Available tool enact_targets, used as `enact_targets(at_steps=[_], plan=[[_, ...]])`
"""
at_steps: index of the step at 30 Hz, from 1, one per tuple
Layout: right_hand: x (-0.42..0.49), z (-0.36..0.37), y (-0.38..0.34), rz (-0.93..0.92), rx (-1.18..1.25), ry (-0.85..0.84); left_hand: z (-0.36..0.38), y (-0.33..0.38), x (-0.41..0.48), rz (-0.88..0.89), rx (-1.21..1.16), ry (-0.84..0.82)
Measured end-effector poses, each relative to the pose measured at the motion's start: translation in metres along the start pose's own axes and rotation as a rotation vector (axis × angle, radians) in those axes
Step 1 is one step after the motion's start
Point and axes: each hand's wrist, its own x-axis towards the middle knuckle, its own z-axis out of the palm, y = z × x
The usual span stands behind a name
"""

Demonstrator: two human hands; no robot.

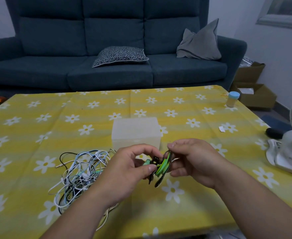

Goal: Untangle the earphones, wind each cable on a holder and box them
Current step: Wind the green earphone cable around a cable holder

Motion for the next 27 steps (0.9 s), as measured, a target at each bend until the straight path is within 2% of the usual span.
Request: enact_targets(at_steps=[4,7,10,12,14,17,19,21,22,24,27], plan=[[0.001,0.004,0.000,0.040,0.053,0.009,0.001,0.001,-0.001,0.066,0.136,0.042],[-0.002,0.009,0.001,0.056,0.083,-0.081,0.001,0.001,0.000,0.224,0.310,0.096],[-0.005,0.016,0.005,0.026,0.104,-0.188,-0.002,-0.001,0.000,0.351,0.338,0.151],[-0.004,0.023,0.009,-0.061,0.128,-0.149,-0.001,-0.003,0.001,0.400,0.369,0.244],[-0.003,0.030,0.013,-0.200,0.058,-0.042,0.001,-0.005,0.001,0.398,0.456,0.413],[-0.001,0.040,0.020,-0.431,-0.169,0.103,0.003,-0.006,0.002,0.215,0.400,0.633],[0.001,0.046,0.022,-0.554,-0.323,0.207,0.007,-0.004,0.005,0.055,0.123,0.612],[0.001,0.047,0.024,-0.635,-0.445,0.315,0.013,0.003,0.003,-0.041,-0.201,0.488],[0.001,0.047,0.024,-0.660,-0.466,0.351,0.015,0.006,0.001,-0.052,-0.283,0.420],[0.005,0.042,0.027,-0.640,-0.469,0.341,0.017,0.007,-0.001,-0.026,-0.294,0.335],[0.005,0.039,0.028,-0.541,-0.465,0.215,0.014,0.003,0.000,-0.009,-0.211,0.338]])
